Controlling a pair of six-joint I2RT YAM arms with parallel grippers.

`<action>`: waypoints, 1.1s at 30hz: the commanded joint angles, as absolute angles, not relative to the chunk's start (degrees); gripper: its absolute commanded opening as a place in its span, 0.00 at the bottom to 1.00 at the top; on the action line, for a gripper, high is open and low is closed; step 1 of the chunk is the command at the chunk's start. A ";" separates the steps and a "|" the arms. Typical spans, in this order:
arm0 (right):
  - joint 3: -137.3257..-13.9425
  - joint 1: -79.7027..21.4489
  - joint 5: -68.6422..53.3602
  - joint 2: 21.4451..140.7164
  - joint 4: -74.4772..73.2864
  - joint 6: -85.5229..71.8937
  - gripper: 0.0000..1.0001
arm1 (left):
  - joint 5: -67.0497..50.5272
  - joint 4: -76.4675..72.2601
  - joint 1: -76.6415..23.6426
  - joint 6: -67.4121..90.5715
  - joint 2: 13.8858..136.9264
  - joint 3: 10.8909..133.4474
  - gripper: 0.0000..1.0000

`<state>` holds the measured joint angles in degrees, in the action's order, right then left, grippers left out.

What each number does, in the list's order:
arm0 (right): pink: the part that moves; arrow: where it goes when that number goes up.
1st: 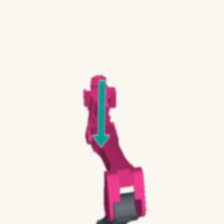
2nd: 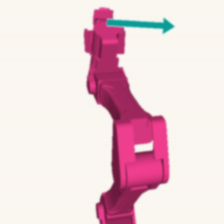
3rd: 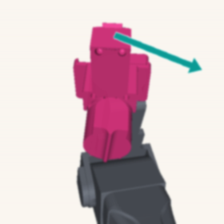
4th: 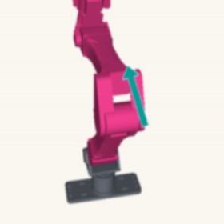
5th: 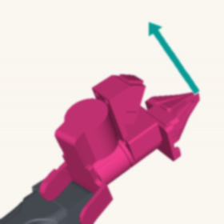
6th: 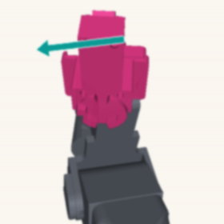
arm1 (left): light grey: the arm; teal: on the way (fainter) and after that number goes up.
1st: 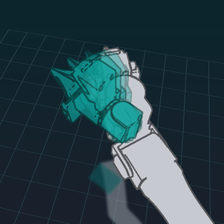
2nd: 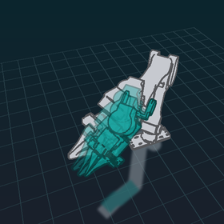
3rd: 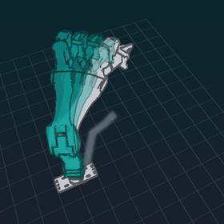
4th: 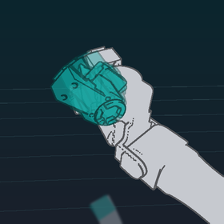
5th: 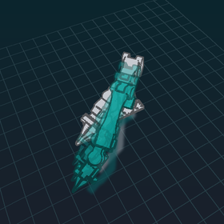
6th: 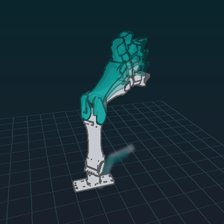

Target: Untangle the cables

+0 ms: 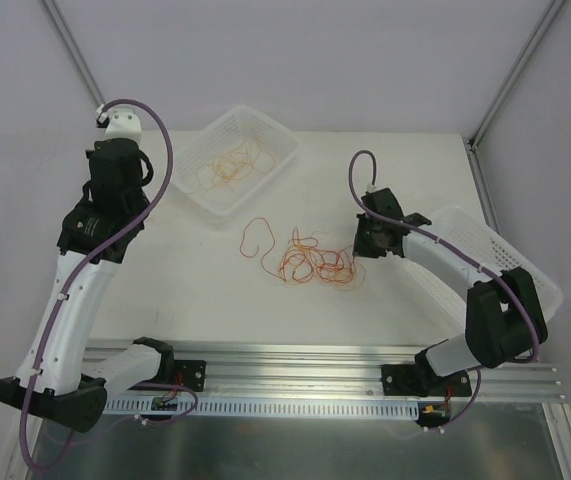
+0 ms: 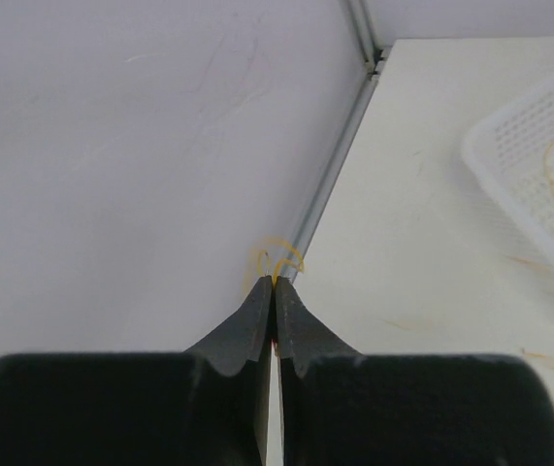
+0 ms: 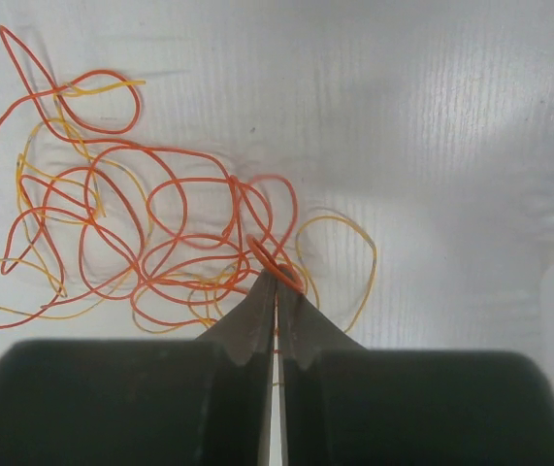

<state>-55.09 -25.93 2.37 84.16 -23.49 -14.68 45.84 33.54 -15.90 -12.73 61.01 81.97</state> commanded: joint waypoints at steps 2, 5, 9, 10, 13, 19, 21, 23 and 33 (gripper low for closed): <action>-58.62 -25.75 1.77 81.83 -25.84 -13.01 0.01 | 48.97 33.31 -15.03 -16.27 60.65 79.64 0.00; -59.50 -25.75 -2.28 81.12 -25.05 -12.39 0.02 | 38.20 33.84 -15.03 -11.19 57.66 78.32 0.00; -61.26 -26.10 -3.51 80.68 -25.40 -11.08 0.16 | 24.19 33.75 -14.94 -6.25 54.85 78.75 0.00; -61.52 -26.19 -4.04 80.77 -25.57 -10.81 0.19 | 22.95 33.66 -15.03 -5.28 54.76 79.45 0.00; -62.84 -26.37 -5.01 80.60 -26.10 -10.02 0.35 | 21.09 33.75 -14.94 -4.92 55.11 81.64 0.00; -65.39 -27.42 -5.62 78.31 -27.68 -7.04 0.69 | 19.34 33.66 -14.94 -4.05 57.21 89.19 0.00; -65.65 -27.51 -5.71 77.09 -27.95 -6.07 0.84 | 14.97 33.75 -14.94 -3.08 58.00 91.40 0.00; -65.66 -27.51 -6.06 76.38 -27.95 -5.45 0.96 | 11.36 33.66 -15.03 -1.50 59.50 94.56 0.00; -65.57 -27.60 -11.25 73.30 -26.89 -2.64 1.00 | 5.62 30.24 -14.94 -0.18 69.33 104.23 0.00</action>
<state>-63.44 -27.38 -8.49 75.16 -27.29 -4.78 7.46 33.32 -15.29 -1.41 66.39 100.86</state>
